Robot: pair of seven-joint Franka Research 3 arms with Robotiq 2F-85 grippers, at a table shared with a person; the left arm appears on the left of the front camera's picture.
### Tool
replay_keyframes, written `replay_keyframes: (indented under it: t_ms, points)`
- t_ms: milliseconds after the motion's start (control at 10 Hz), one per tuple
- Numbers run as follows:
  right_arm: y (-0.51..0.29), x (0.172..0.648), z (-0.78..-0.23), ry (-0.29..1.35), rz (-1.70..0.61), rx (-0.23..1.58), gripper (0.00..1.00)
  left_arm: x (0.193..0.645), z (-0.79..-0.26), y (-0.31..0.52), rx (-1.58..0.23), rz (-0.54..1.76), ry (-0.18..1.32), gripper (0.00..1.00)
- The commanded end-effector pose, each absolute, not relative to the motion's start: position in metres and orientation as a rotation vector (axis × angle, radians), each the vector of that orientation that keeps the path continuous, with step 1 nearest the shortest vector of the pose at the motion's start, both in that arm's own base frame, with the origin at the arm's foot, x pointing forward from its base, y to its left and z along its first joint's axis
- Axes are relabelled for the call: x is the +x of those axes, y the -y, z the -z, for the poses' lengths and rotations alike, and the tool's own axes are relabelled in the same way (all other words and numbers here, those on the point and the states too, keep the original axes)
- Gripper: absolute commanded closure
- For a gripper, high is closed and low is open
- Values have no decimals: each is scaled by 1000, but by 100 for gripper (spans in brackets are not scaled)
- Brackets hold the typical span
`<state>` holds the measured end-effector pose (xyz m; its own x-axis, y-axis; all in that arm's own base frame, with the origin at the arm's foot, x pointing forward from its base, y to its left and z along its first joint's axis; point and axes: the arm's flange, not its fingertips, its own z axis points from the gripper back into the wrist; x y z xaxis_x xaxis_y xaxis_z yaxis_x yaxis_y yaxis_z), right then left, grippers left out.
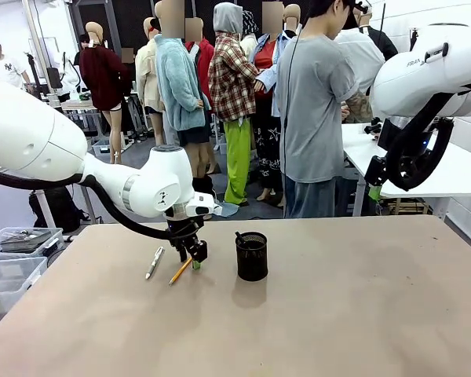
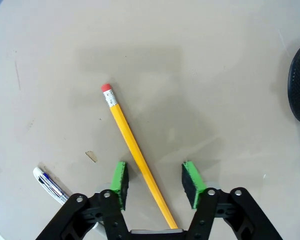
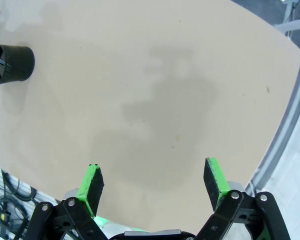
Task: Place the pens into the pen holder.
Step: Pick up a writing instrument from the table and place it into the Pen holder.
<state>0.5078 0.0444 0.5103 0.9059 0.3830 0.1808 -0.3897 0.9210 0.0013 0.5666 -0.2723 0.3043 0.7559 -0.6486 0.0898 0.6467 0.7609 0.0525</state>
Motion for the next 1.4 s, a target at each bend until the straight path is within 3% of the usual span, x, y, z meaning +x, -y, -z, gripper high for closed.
replay_keyframes:
  t_ms: [0, 600, 1300]
  points:
    - [-44, 508, -510, 177, -398, 22, 0, 571, -298, 267, 2, 695, 58, 100]
    - [-44, 508, -510, 177, -398, 22, 0, 560, -305, 260, -61, 716, 48, 100]
    - [-44, 508, -510, 177, -398, 22, 0, 501, -396, 181, -508, 791, 540, 100]
